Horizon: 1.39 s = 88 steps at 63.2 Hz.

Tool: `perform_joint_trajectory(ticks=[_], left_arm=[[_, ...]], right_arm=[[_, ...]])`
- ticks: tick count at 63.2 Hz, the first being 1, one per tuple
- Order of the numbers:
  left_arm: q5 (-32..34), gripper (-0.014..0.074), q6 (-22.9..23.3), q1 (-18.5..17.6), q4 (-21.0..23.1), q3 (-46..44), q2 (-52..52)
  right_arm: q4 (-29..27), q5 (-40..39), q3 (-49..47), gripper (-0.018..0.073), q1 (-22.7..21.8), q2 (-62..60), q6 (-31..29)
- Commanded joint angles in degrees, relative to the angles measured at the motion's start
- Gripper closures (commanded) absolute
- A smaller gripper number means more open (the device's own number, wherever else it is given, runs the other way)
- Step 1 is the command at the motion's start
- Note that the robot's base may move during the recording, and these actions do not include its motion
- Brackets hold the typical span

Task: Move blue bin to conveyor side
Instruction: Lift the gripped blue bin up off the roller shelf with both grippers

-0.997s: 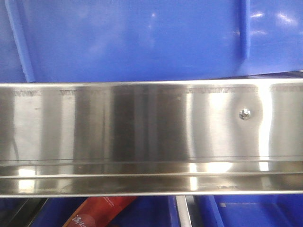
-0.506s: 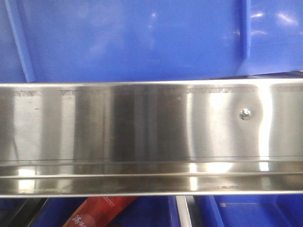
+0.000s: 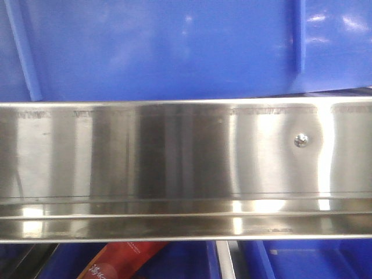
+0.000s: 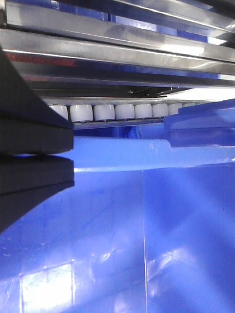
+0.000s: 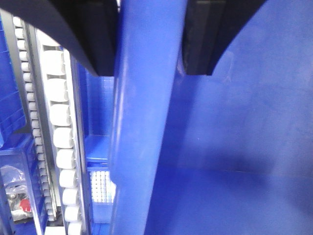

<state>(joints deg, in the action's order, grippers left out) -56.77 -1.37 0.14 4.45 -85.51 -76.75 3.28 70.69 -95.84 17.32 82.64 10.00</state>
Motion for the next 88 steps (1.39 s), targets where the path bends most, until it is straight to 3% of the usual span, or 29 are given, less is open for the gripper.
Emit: perform_joint_trajectory(ticks=[1,14,18,24,42,72,79,88], left_arm=[[0.72,0.0531,0.04,0.16,-0.74,-0.51,-0.19],[2.48,0.0204,0.47,0.16,-1.14,-0.51,-0.40],[2.85,0.0140,1.37,0.16,-1.14,-0.51,-0.80],[2.71,0.0111,1.73,0.16,-1.14,-0.51,-1.95],[2.59,0.0142,1.97,0.16,1.84,-0.51,-7.33],[2.49,0.0150,1.97,0.16,1.94,-0.51,-9.83],[2.19,0.0227,1.97,0.16,2.10,-0.51,-9.83],[1.84,0.0458,1.97,0.16,3.43,-0.51,-9.83]], right_arm=[[0.66,-0.73,0.08,0.0630,0.02,-0.30,-0.01],[0.66,-0.73,0.08,0.0631,0.02,-0.30,-0.01],[0.66,-0.73,0.08,0.0631,0.02,-0.30,-0.01],[0.66,-0.73,0.08,0.0631,0.02,-0.30,-0.01],[0.66,-0.73,0.08,0.0631,0.02,-0.30,-0.01],[0.66,-0.73,0.08,0.0631,0.02,-0.30,-0.01],[0.66,-0.73,0.08,0.0631,0.02,-0.30,-0.01],[0.66,-0.73,0.08,0.0631,0.02,-0.30,-0.01]])
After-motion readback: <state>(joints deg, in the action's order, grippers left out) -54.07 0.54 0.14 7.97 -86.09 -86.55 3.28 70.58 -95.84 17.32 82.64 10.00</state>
